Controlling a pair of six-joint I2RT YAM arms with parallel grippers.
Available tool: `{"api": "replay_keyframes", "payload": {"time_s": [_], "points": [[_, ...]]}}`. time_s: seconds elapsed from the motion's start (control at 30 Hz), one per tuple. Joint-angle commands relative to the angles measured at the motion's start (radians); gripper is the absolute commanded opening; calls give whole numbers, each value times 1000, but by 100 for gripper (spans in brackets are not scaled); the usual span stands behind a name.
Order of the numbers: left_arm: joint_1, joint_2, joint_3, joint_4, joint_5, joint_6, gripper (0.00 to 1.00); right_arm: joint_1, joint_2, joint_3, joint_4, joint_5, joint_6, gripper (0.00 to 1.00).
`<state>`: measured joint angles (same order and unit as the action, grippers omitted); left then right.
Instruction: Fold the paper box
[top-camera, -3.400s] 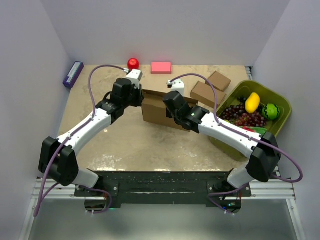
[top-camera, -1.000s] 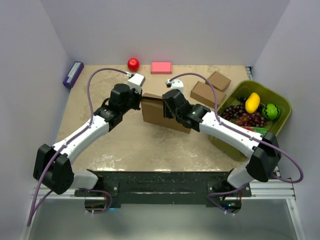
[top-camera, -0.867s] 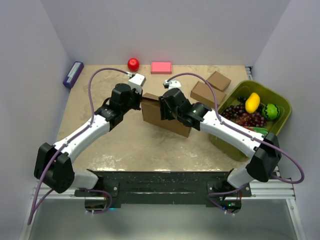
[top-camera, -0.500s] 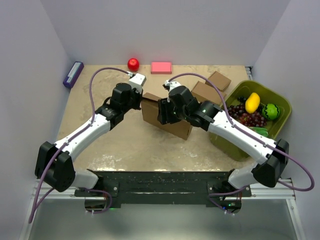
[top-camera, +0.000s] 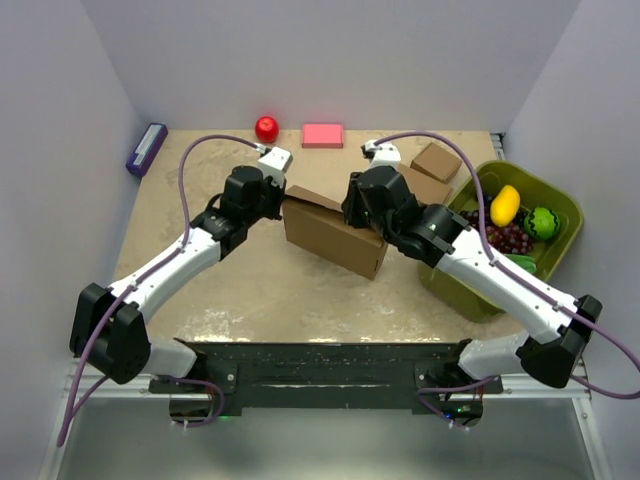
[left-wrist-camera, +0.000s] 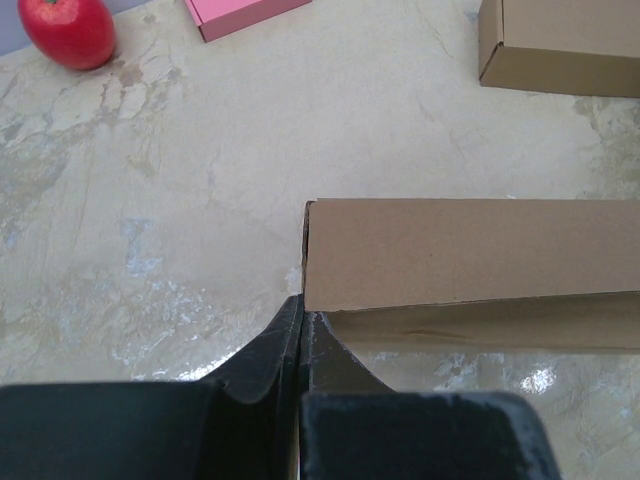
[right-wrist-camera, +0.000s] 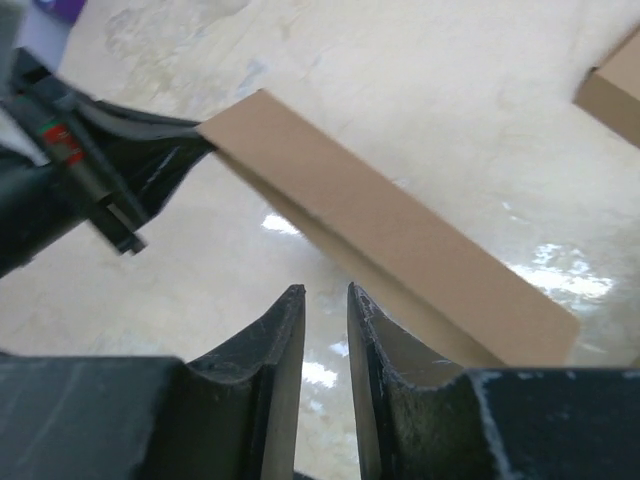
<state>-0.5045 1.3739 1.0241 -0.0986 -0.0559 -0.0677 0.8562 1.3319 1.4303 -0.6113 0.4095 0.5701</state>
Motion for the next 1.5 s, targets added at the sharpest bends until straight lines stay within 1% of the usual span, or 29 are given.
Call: {"api": "replay_keyframes", "payload": {"time_s": [0.0,0.23,0.6,0.67,0.7,0.73,0.8,0.83,0.9,0.93,1.0,1.03,1.2,1.3,1.33,1.43,1.47], "points": [[1,27,-29,-178,24,-14,0,-2,-2,-54,31,169,39,26],[1,25,-24,-176,47,-17,0,-2,4,-128,33,233,53,25],[1,11,-12,-181,51,-27,0,-2,29,-185,1,235,93,25],[1,1,-3,-188,74,-30,1,-2,27,-195,-7,235,105,25],[1,-6,-1,-190,76,-32,3,-2,29,-197,-10,235,108,25],[1,-10,2,-194,77,-34,10,-2,29,-199,-11,235,112,25],[1,-27,10,-197,85,-38,16,-2,27,-200,-15,235,116,25],[1,-33,11,-204,90,-38,21,-2,29,-202,-16,235,117,25],[1,-51,21,-211,97,-38,26,0,32,-202,-21,236,119,25],[3,-58,25,-226,99,-38,31,-2,32,-202,-22,236,120,25],[1,-78,36,-246,108,-32,37,-2,33,-202,-25,238,122,25],[1,-85,37,-268,110,-32,43,-2,38,-200,-27,239,123,25],[1,-144,45,-332,154,-26,58,0,46,-202,-34,241,126,25],[4,-156,77,-358,169,-41,60,-2,49,-205,-34,242,125,25],[4,-154,111,-377,168,-49,60,-2,47,-205,-34,242,123,25],[30,-138,172,-397,179,-92,60,-2,47,-209,-39,242,125,25],[50,-130,182,-388,204,-110,60,-2,47,-212,-36,241,125,26]]}}
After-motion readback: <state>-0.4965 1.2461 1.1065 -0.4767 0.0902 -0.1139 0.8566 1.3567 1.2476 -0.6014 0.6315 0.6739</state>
